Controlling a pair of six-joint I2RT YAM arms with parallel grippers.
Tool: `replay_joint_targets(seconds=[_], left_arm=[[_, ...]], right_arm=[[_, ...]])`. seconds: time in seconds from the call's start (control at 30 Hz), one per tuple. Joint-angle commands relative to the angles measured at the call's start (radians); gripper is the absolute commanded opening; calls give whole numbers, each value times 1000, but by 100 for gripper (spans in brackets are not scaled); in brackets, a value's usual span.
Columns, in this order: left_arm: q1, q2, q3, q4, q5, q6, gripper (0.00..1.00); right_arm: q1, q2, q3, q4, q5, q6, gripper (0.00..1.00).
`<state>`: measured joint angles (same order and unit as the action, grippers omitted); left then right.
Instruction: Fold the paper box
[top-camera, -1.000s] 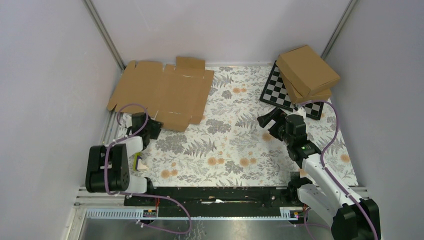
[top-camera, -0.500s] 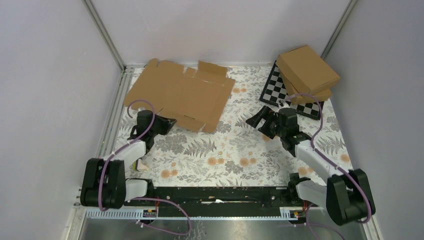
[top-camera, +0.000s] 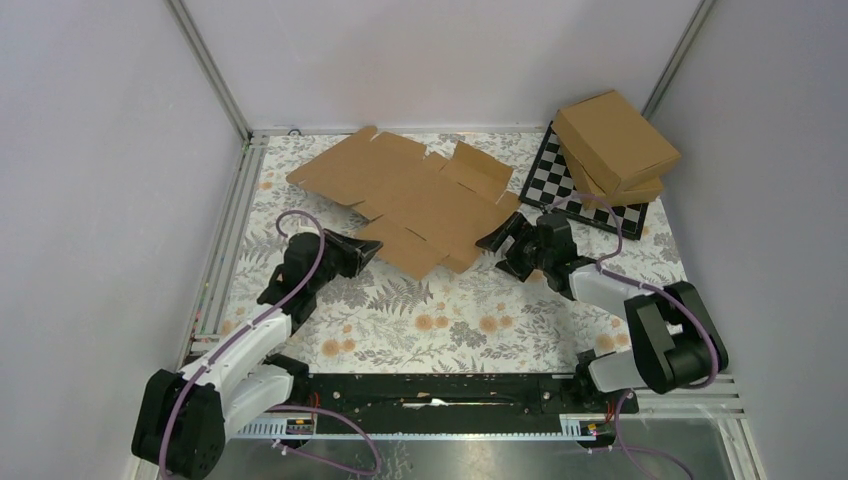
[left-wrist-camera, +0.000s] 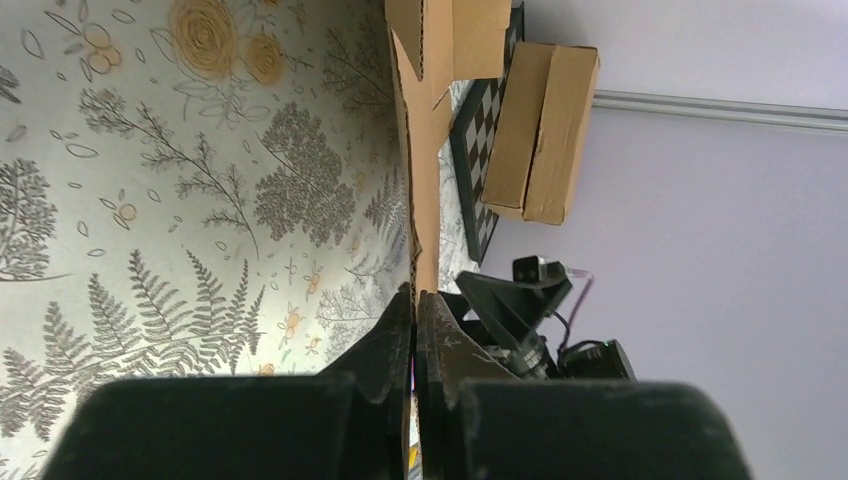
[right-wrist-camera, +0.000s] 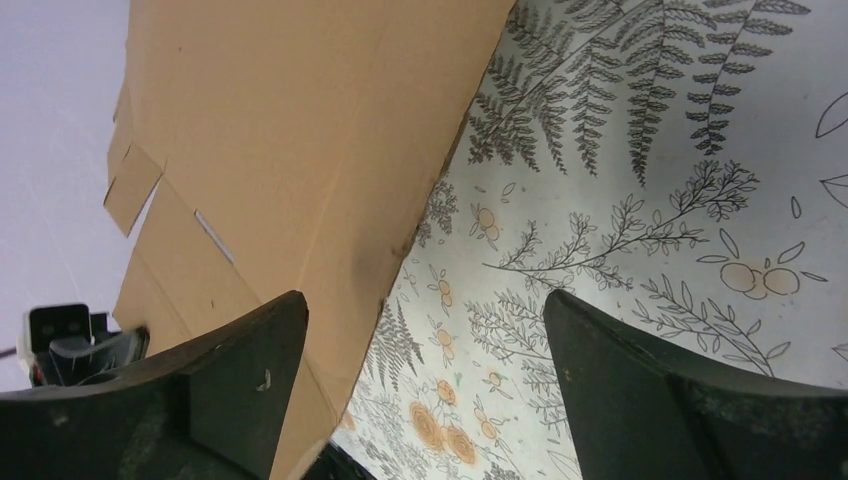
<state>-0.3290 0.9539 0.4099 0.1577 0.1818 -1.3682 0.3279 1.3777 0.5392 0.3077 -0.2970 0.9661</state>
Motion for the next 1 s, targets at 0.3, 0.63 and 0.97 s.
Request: replay_joint_targets(seconds=[0.3,0.63,0.97], left_arm=[[-141,-36,0,-33,-104,-54,1],[-95,-38,211,-379,-298,299,99],[184,17,202,-219,-129,596,99]], right_arm=[[10,151,88,180,-30,159,36],[16,77,283,-198,-25,-265,0],[17,-99,381,-552,44,-579,0]])
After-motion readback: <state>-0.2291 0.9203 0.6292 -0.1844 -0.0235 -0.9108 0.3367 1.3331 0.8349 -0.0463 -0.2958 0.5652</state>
